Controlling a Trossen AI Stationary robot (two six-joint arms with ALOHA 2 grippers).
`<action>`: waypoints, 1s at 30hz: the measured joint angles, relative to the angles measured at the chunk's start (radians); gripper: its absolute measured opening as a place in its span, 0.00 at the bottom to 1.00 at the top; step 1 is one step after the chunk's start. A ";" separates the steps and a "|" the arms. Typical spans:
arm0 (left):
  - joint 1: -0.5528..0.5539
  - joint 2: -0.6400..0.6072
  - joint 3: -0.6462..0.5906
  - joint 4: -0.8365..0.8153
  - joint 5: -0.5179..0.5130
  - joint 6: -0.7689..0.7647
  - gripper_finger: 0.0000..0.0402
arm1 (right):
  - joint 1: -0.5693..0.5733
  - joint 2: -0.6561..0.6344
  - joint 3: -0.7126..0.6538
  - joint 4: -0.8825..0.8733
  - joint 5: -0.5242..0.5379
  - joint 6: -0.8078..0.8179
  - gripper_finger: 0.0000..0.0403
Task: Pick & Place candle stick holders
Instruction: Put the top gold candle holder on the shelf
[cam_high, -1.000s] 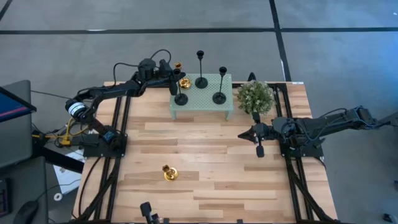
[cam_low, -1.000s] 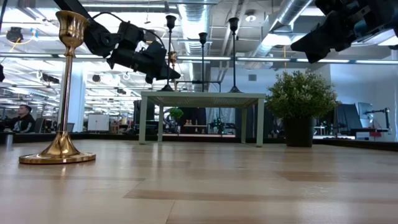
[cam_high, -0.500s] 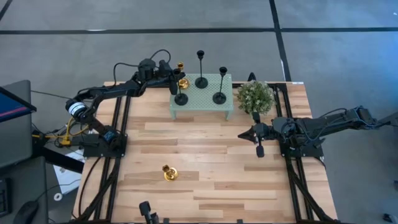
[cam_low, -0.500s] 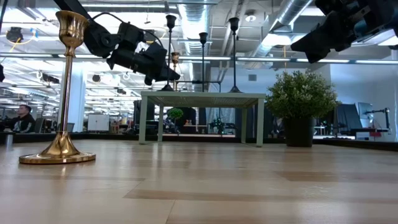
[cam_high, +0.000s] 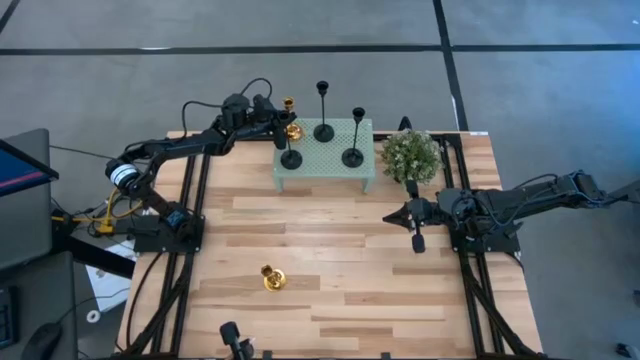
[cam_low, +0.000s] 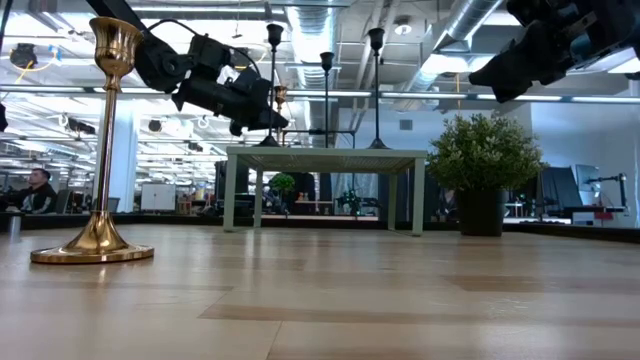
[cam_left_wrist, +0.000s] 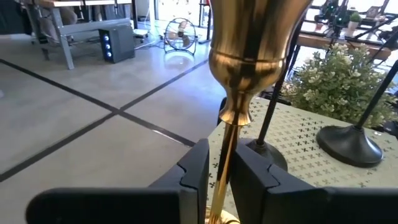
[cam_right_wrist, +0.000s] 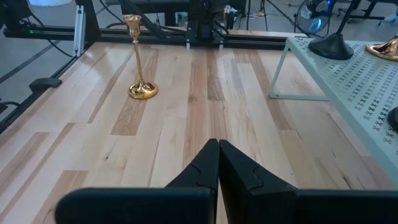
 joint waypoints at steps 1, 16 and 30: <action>0.000 0.000 0.000 0.000 0.000 0.000 0.14 | 0.000 0.000 0.000 0.000 0.000 0.000 0.00; 0.000 -0.001 0.000 0.001 0.003 -0.044 0.14 | 0.000 0.000 0.000 0.000 0.000 -0.007 0.00; 0.000 -0.001 0.000 0.008 0.004 -0.043 0.13 | 0.000 0.000 0.000 0.000 0.000 -0.006 0.00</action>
